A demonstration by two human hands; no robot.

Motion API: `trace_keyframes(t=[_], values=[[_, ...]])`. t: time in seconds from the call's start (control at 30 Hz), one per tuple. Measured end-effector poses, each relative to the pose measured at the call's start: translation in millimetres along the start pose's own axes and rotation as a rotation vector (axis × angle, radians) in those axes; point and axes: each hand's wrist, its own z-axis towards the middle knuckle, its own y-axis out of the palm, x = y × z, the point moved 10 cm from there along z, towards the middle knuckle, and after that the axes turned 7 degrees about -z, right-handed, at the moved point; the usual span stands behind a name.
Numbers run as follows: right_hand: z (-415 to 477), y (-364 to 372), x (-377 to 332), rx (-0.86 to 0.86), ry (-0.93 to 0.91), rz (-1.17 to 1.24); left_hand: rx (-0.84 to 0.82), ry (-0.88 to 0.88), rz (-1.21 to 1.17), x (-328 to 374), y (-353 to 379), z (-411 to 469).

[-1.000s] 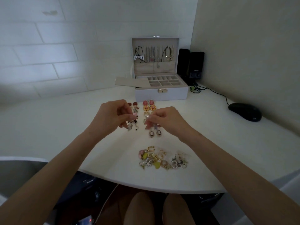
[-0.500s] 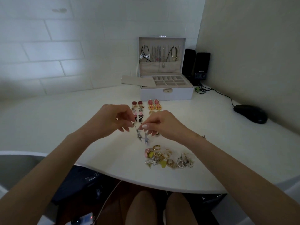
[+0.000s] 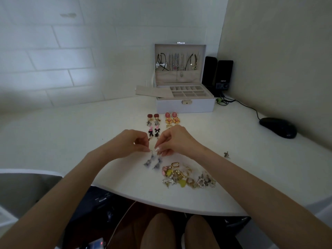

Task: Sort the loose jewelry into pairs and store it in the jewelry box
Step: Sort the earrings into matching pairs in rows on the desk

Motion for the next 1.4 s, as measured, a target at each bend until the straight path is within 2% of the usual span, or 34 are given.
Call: trace_keyframes(t=[0.17,0.3,0.53,0.77,1.07,1.23,1.4], values=[[16.9,-5.7,-4.2,0.091,-0.015,-0.142,0.093,0.019,0.052,-2.9,-2.4,10.2],[24.7,-10.3,-14.2,0.174,-0.051,-0.395,0.131,0.029,0.15,-4.4,-3.4,16.0],[29.6,-9.3,-18.5,0.176,-0.058,-0.58,0.158,0.016,0.186,-10.6,-4.7,21.8],[36.0,-9.1,-14.4,0.186,-0.063,-0.618,0.172,-0.006,0.186,-15.1,-5.4,24.7],[3.1,-71.3,-22.0,0.386,-0.087,-0.43,0.344,0.093,0.164,6.8,-22.5,13.0],[-17.2,-97.8,2.1,0.417,-0.039,-0.416,0.338,0.172,0.131,36.2,-16.6,9.2],[-36.8,-94.0,23.5,0.338,-0.008,-0.415,0.249,0.208,0.127,55.8,9.9,14.8]])
